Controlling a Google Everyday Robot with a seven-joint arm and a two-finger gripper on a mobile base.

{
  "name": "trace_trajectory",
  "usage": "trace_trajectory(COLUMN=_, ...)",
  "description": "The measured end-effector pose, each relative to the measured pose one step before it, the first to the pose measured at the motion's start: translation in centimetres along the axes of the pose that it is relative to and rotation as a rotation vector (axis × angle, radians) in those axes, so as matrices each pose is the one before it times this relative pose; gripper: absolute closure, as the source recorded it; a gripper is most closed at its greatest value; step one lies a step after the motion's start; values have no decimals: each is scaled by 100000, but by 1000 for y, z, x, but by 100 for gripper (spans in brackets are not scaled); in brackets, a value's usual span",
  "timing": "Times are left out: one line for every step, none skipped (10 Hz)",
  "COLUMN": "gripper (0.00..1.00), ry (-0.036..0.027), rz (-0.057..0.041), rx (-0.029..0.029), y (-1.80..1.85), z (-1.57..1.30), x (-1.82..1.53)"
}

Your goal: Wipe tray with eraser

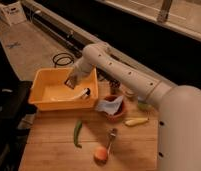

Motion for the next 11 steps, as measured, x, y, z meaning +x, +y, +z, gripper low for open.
trace_trajectory(gripper=100, ry=1877, rz=-567, rx=-75, y=-273, z=347, x=110)
trace_trajectory(gripper=100, ry=498, rz=-27, rx=94, y=-70, z=-10, x=57)
trace_trajectory(gripper=100, ry=-17, rz=71, rx=-28, y=47, z=-11, x=11)
trace_trajectory(gripper=100, ry=6, rz=60, rx=15, y=15, z=-20, x=21)
trace_trajectory(gripper=100, ry=-120, rz=89, rx=-29, y=-13, z=-36, x=17)
trace_trajectory(gripper=100, ry=875, rz=27, rx=-44, y=111, z=164, x=102)
trace_trajectory(gripper=100, ry=3505, rz=859, rx=437, y=54, z=782, x=416)
trace_trajectory(gripper=100, ry=2561, rz=302, rx=514, y=-54, z=1405, x=544)
trace_trajectory(gripper=100, ry=435, rz=-309, rx=486, y=-399, z=1768, x=290)
trace_trajectory(gripper=100, ry=-450, rz=-1611, rx=281, y=-961, z=1864, x=-339)
trace_trajectory(gripper=100, ry=-713, rz=-1461, rx=13, y=-755, z=1576, x=-364)
